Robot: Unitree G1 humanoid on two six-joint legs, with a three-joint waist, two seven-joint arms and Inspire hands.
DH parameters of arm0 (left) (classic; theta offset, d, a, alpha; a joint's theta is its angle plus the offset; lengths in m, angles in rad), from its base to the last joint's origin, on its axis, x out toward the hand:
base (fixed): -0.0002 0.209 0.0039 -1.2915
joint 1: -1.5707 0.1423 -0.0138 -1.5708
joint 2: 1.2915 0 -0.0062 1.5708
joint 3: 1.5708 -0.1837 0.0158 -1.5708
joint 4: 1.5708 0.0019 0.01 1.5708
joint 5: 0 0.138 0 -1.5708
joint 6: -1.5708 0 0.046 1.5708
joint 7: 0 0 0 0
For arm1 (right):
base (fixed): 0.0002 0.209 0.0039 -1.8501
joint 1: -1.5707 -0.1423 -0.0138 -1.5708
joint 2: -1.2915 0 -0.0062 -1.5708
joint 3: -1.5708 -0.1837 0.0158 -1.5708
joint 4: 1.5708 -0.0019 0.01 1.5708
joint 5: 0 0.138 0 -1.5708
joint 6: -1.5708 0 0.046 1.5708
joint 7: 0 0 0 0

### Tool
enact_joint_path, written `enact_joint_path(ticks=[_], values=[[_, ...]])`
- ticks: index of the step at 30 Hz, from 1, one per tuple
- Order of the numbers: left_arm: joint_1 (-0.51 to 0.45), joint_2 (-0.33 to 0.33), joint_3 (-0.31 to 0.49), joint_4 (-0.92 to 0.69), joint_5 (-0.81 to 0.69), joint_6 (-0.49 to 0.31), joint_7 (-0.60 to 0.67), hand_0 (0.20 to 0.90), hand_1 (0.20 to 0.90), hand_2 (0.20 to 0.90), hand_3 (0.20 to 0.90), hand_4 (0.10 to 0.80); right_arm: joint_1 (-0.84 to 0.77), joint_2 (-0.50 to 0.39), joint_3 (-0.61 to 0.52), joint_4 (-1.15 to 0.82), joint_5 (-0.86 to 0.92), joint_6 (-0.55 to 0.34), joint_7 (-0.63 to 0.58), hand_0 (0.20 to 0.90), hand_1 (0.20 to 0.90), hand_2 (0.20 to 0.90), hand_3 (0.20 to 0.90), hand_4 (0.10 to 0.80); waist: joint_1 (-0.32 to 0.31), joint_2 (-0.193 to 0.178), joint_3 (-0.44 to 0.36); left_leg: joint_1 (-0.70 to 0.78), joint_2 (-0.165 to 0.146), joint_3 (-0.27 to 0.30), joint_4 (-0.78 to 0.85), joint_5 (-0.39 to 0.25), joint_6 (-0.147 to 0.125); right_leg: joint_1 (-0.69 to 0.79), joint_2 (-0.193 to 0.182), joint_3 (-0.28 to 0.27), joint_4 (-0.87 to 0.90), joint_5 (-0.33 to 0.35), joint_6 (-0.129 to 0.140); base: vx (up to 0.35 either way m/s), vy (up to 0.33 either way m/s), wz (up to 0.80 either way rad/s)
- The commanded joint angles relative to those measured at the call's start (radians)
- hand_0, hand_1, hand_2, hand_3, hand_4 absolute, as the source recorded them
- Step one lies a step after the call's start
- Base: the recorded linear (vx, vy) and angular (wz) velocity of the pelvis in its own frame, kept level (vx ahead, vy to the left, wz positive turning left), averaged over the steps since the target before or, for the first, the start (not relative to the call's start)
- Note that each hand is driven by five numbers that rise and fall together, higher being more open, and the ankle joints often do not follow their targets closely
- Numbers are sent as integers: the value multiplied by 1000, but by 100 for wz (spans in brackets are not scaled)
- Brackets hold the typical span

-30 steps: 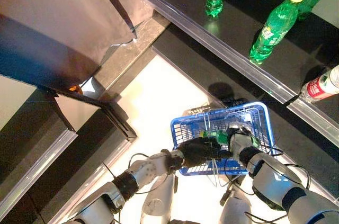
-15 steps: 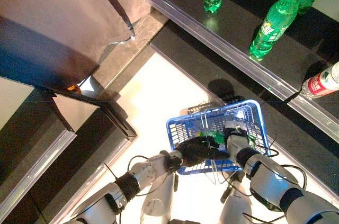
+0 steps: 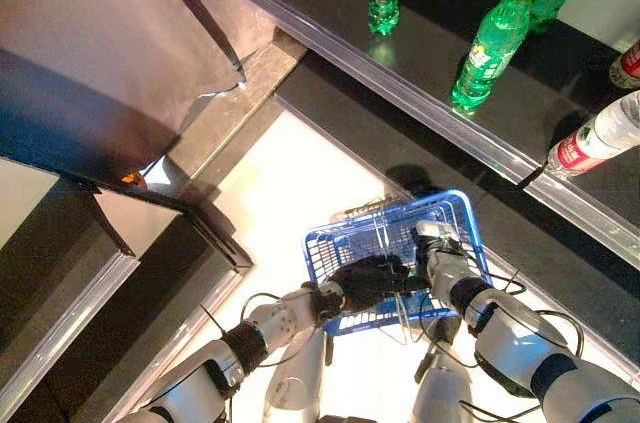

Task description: Pick up the drink and place into the basket.

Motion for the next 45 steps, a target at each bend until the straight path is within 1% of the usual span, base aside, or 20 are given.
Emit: enact_joint_path(ticks=[1, 3, 4, 7, 9, 11, 12, 13, 14, 15, 17, 20, 23, 26, 29, 33, 35, 39, 42, 45], values=[[-96, -127, 75, -275, -166, -58, -115, 300, 300, 300, 200, 100, -96, -5, 9, -20, 78, -74, -91, 900, 900, 900, 900, 800, 17, -46, -78, 77, -37, 48, -77, -33, 69, -36, 18, 99, -3, 65, -49, 0, 0, 0], [-85, -104, 97, -322, -178, -66, -45, 300, 300, 300, 200, 100, -94, -30, -10, -76, 119, -107, -113, 900, 900, 900, 900, 800, 13, -51, -87, 89, -35, 51, -81, -33, 67, -24, 24, 100, -7, 61, -49, 0, 0, 0], [-67, -75, 115, -379, -180, -83, 31, 300, 300, 300, 200, 100, -82, -55, -21, -141, 155, -133, -129, 900, 900, 900, 900, 800, 10, -57, -94, 99, -32, 54, -85, -35, 64, -14, 28, 99, -10, 58, -48, 0, 0, 0], [-13, -31, 158, -471, -153, -103, 135, 300, 300, 300, 200, 100, -31, -103, -41, -299, 180, -122, -162, 900, 900, 900, 900, 800, 3, -65, -102, 116, -27, 59, -93, -35, 61, 2, 35, 98, -17, 52, -48, 10, -9, -5], [55, 9, 203, -559, -100, -131, 234, 300, 300, 300, 200, 100, 46, -153, -72, -515, 186, -72, -189, 900, 900, 900, 900, 800, -7, -74, -107, 127, -22, 63, -96, -36, 58, 11, 42, 99, -21, 47, -47, 11, -17, -15], [182, 38, 282, -666, -27, -162, 328, 300, 300, 300, 200, 100, 209, -212, -143, -787, 149, -42, -216, 900, 900, 900, 900, 800, -21, -86, -121, 142, -16, 65, -99, -38, 59, 27, 50, 105, -29, 44, -45, 55, -38, -10], [256, 51, 338, -708, 27, -169, 357, 300, 300, 300, 200, 100, 309, -248, -196, -904, 123, -66, -209, 900, 900, 900, 900, 800, -27, -91, -132, 153, -12, 68, -102, -40, 60, 37, 54, 107, -34, 40, -44, 83, -38, -4], [284, 56, 358, -721, 50, -176, 373, 300, 300, 300, 200, 100, 347, -260, -217, -935, 120, -88, -218, 900, 900, 900, 900, 800, -28, -92, -138, 159, -10, 69, -103, -41, 60, 43, 55, 107, -36, 39, -44, 102, -39, -6], [349, 68, 420, -754, 94, -169, 388, 300, 300, 300, 200, 100, 443, -282, -276, -1024, 92, -114, -215, 900, 900, 900, 900, 800, -30, -96, -150, 171, -6, 70, -105, -43, 60, 56, 58, 107, -41, 36, -43, 125, -39, -8], [412, 76, 477, -778, 110, -149, 401, 300, 300, 300, 200, 100, 527, -296, -337, -1084, 74, -169, -201, 900, 900, 900, 900, 800, -30, -98, -165, 184, -2, 71, -108, -44, 59, 72, 61, 107, -48, 33, -43, 149, -41, -11], [492, 79, 561, -792, 164, -131, 413, 300, 300, 300, 200, 100, 634, -298, -418, -1145, 75, -248, -187, 900, 900, 900, 900, 800, -29, -100, -189, 206, 5, 76, -112, -47, 55, 98, 64, 104, -57, 27, -44, 133, -35, -10], [565, 90, 654, -803, 213, -93, 440, 300, 300, 300, 200, 100, 724, -289, -509, -1208, 95, -328, -154, 900, 900, 900, 900, 800, -28, -103, -221, 230, 18, 82, -113, -48, 45, 127, 68, 96, -69, 21, -45, 84, -31, -6], [628, 93, 713, -800, 235, -48, 468, 300, 300, 300, 200, 100, 795, -279, -572, -1291, 146, -377, -104, 900, 900, 900, 900, 800, -31, -105, -253, 253, 28, 88, -115, -49, 38, 152, 75, 94, -80, 15, -48, 66, -32, -10], [656, 97, 724, -774, 265, -43, 507, 300, 300, 300, 200, 100, 824, -270, -588, -1331, 194, -453, -80, 900, 900, 900, 900, 800, -35, -107, -275, 268, 37, 95, -109, -53, 32, 171, 84, 95, -87, 7, -53, 21, -36, -19], [661, 95, 718, -734, 254, -42, 575, 300, 300, 300, 200, 100, 825, -262, -586, -1356, 223, -517, -95, 900, 900, 900, 900, 800, -42, -111, -290, 284, 47, 105, -105, -57, 27, 185, 89, 100, -93, 4, -56, -7, -36, -8], [673, 91, 718, -665, 352, -78, 620, 300, 300, 300, 200, 100, 844, -245, -587, -1392, 257, -589, -120, 900, 900, 900, 900, 800, -54, -118, -311, 301, 57, 120, -99, -69, 24, 199, 96, 115, -103, -2, -57, -20, -19, -10], [690, 86, 722, -632, 362, -86, 631, 300, 300, 300, 200, 100, 873, -237, -594, -1411, 269, -628, -127, 900, 900, 900, 900, 800, -63, -123, -320, 307, 60, 131, -91, -78, 23, 204, 98, 124, -110, -2, -56, -31, -2, -16], [720, 70, 731, -550, 387, -113, 640, 300, 300, 300, 200, 100, 918, -224, -609, -1422, 303, -670, -140, 900, 900, 900, 900, 800, -84, -136, -324, 315, 61, 158, -62, -105, 26, 204, 95, 148, -114, 0, -52, -45, 32, -28], [725, 60, 734, -485, 395, -135, 648, 300, 300, 300, 200, 100, 939, -223, -614, -1419, 310, -676, -142, 900, 900, 900, 900, 800, -102, -142, -321, 324, 57, 182, -49, -123, 34, 200, 91, 166, -112, 5, -44, -21, 73, -26], [720, 64, 732, -419, 421, -143, 656, 300, 300, 300, 200, 100, 965, -229, -616, -1430, 321, -671, -160, 900, 900, 900, 900, 800, -127, -149, -313, 339, 49, 203, -66, -125, 42, 182, 77, 196, -125, 37, -18, -15, 59, -39]])
